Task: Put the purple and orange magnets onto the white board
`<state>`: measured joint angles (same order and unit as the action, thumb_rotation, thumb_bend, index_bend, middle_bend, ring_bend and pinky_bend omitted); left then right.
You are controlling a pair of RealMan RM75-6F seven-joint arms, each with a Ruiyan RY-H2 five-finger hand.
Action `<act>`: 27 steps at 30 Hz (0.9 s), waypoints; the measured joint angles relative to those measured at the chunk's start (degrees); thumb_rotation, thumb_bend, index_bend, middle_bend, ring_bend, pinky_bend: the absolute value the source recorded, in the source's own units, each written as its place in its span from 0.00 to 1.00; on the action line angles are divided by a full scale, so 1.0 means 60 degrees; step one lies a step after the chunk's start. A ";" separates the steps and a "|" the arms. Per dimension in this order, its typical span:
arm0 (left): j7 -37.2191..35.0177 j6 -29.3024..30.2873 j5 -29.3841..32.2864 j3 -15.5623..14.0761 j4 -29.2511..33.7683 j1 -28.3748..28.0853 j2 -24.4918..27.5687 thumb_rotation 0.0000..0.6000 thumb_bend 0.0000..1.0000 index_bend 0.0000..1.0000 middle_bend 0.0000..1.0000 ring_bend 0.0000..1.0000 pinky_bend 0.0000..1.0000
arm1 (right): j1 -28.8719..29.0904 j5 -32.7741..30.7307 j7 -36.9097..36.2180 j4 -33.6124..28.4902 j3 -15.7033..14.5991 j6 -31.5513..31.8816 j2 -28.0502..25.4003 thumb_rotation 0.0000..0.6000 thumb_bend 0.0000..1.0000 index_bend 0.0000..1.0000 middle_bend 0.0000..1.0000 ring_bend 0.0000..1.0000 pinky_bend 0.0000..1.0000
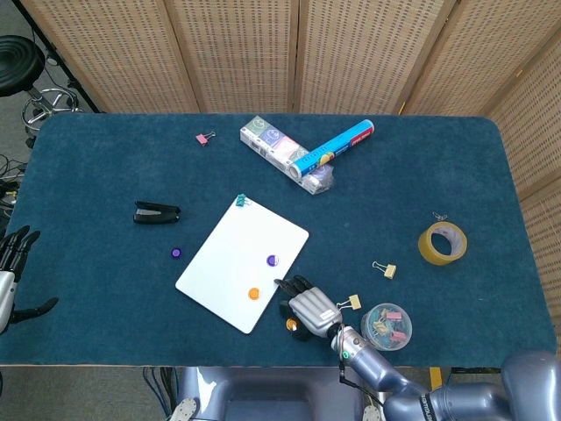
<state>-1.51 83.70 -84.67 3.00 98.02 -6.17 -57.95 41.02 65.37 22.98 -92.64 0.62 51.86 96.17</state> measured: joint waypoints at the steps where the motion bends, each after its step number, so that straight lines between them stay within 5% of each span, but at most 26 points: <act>1: 0.0002 -0.0007 0.0001 -0.0002 0.0001 -0.0003 0.0001 1.00 0.01 0.00 0.00 0.00 0.00 | -0.0003 -0.0002 -0.0005 0.0003 0.0011 -0.0005 0.0005 1.00 0.39 0.48 0.00 0.00 0.00; 14: -0.0012 0.0010 -0.0015 -0.0009 0.0013 0.0006 0.0006 1.00 0.01 0.00 0.00 0.00 0.00 | -0.0051 0.0075 -0.0060 -0.0055 0.0115 -0.0009 0.0012 1.00 0.44 0.50 0.00 0.00 0.00; 27: -0.0099 0.0018 -0.0039 -0.0020 0.0026 0.0019 0.0051 1.00 0.01 0.00 0.00 0.00 0.00 | 0.0503 0.0046 0.0119 0.0016 0.0869 -0.0197 0.0471 1.00 0.47 0.52 0.00 0.00 0.00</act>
<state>-2.10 83.81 -84.91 2.88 98.18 -6.06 -57.64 44.04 65.64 23.69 -92.54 5.84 50.68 98.99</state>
